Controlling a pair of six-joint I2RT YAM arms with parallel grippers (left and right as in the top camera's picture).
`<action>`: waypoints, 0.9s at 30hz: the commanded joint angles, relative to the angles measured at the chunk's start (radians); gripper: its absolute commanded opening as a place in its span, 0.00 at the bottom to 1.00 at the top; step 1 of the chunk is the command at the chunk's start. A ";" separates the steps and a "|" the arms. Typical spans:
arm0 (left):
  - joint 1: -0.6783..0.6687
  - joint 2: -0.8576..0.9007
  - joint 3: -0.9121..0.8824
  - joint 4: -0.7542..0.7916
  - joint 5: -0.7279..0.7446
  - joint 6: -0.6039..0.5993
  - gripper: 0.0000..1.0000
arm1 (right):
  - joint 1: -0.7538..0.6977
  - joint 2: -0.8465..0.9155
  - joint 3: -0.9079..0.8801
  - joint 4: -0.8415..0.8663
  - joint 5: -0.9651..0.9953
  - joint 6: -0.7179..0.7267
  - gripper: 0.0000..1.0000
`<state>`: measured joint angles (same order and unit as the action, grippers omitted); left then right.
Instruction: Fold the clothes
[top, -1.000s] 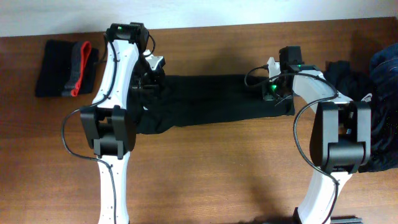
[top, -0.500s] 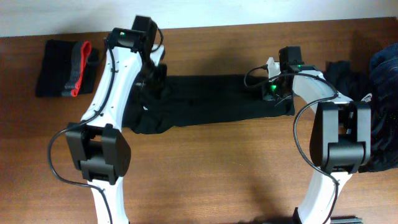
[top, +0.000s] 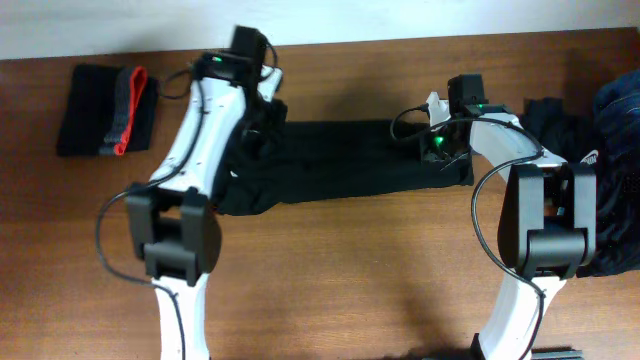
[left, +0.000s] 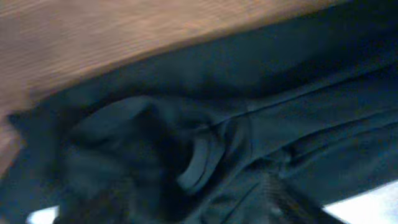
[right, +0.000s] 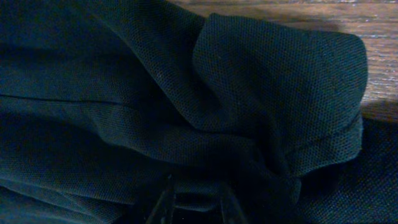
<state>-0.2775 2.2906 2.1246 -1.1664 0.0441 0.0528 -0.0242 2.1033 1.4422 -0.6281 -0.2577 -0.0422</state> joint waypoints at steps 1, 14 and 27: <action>-0.014 0.074 -0.016 0.018 0.000 0.051 0.50 | 0.004 0.047 -0.042 -0.010 0.032 -0.006 0.27; -0.014 0.124 -0.016 0.048 0.005 0.050 0.26 | 0.004 0.051 -0.060 0.023 0.033 -0.006 0.04; -0.010 0.118 0.071 -0.105 0.024 0.050 0.01 | 0.004 0.061 -0.078 0.049 0.033 -0.006 0.04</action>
<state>-0.2939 2.4016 2.1353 -1.2430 0.0486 0.0940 -0.0265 2.0991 1.4097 -0.5793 -0.2565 -0.0490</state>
